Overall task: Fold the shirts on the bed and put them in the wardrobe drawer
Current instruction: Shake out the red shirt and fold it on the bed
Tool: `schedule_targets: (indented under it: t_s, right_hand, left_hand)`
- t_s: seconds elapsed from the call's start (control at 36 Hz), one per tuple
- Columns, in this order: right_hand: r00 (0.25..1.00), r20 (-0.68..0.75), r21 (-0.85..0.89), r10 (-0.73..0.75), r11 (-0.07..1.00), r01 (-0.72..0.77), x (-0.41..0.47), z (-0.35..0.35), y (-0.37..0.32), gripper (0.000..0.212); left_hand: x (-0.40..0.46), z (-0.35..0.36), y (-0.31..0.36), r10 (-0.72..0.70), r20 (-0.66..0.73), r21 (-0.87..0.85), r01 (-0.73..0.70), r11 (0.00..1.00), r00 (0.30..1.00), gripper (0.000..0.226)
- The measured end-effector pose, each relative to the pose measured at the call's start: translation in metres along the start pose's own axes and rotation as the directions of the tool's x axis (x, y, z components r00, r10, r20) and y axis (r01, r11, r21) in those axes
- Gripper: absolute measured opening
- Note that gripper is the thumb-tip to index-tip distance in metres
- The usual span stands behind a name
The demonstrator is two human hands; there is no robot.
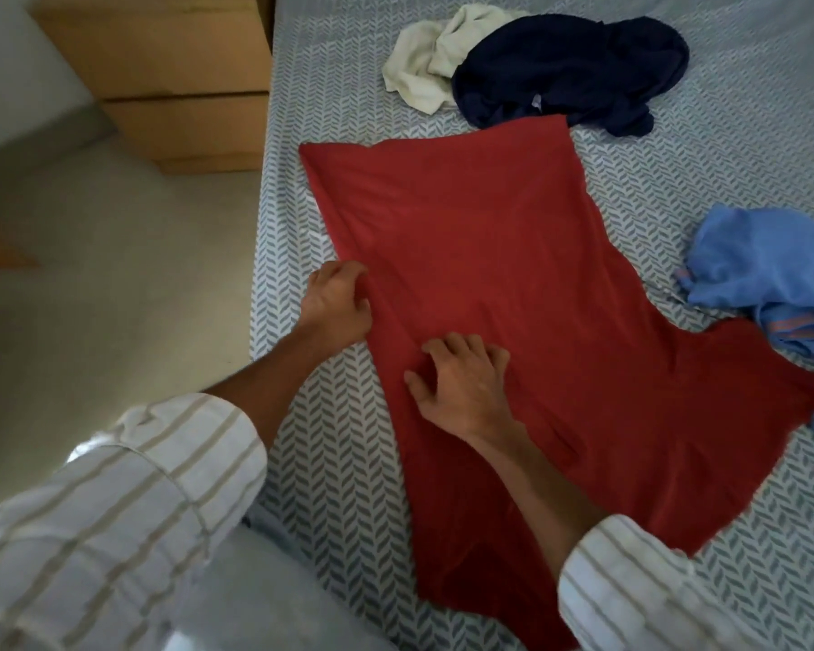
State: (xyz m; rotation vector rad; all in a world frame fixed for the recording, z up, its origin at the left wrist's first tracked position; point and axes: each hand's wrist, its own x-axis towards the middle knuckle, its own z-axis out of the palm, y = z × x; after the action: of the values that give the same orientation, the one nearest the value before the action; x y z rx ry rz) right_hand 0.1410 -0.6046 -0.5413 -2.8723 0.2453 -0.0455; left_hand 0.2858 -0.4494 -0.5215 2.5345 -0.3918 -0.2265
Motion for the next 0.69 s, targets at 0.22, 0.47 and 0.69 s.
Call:
schedule_targets:
  t_s: [0.22, 0.47, 0.69]
  right_hand:
    - [0.97, -0.241, 0.07, -0.014, 0.997, 0.031, 0.009, 0.029, 0.004, 0.026]
    - [0.959, -0.281, 0.088, -0.029, 0.995, 0.056, 0.011, 0.039, 0.007, 0.023]
    - [0.961, -0.276, 0.113, -0.019, 0.992, 0.052, 0.012, 0.041, 0.005, 0.021]
  left_hand:
    - [0.067, -0.015, -0.016, -0.198, -0.058, -0.079, 0.193, 0.978, 0.979, 0.042]
    - [0.157, -0.029, -0.025, -0.451, -0.157, -0.17, 0.426, 0.889, 0.879, 0.058]
    - [0.199, -0.032, -0.02, -0.492, -0.206, -0.037, 0.496, 0.868, 0.846, 0.067]
